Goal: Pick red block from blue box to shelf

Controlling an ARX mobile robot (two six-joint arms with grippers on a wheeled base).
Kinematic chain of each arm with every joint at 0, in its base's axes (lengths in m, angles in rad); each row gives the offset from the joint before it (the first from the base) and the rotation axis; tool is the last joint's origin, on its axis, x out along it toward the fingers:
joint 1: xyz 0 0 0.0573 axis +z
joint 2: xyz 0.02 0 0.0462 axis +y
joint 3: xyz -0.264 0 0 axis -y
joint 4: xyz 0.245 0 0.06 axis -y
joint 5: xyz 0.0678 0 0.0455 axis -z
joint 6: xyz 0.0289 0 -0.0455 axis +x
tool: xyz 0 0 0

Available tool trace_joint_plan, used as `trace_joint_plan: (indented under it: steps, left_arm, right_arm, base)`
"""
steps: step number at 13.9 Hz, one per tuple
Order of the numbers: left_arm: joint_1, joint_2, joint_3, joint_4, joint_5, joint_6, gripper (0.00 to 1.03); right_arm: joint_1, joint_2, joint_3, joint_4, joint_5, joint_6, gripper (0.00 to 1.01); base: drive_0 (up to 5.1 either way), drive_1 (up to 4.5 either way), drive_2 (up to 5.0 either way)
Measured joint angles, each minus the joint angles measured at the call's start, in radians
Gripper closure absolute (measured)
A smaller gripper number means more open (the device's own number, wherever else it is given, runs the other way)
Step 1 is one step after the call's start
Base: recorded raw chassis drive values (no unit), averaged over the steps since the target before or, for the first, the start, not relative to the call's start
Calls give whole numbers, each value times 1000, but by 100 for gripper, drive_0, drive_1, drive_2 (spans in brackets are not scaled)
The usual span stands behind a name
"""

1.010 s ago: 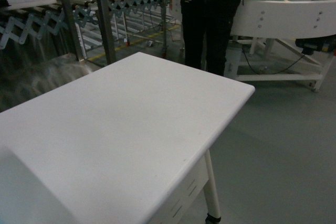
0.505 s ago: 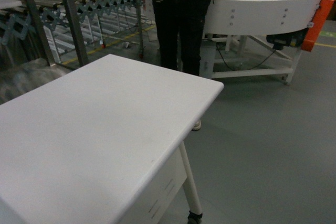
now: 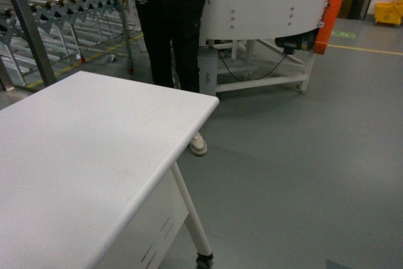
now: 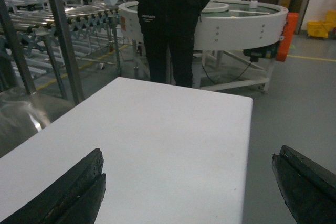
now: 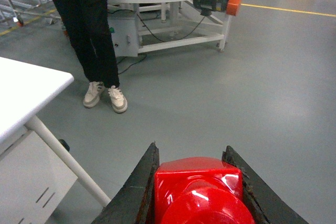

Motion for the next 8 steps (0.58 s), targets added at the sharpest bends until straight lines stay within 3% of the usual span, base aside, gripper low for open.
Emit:
trace_joint_plan:
  steps: [8]
  left_arm:
    - [0, 0, 0, 0, 0, 0, 5]
  right_arm:
    - [0, 0, 0, 0, 0, 0, 73]
  base:
    - [-155, -155, -155]
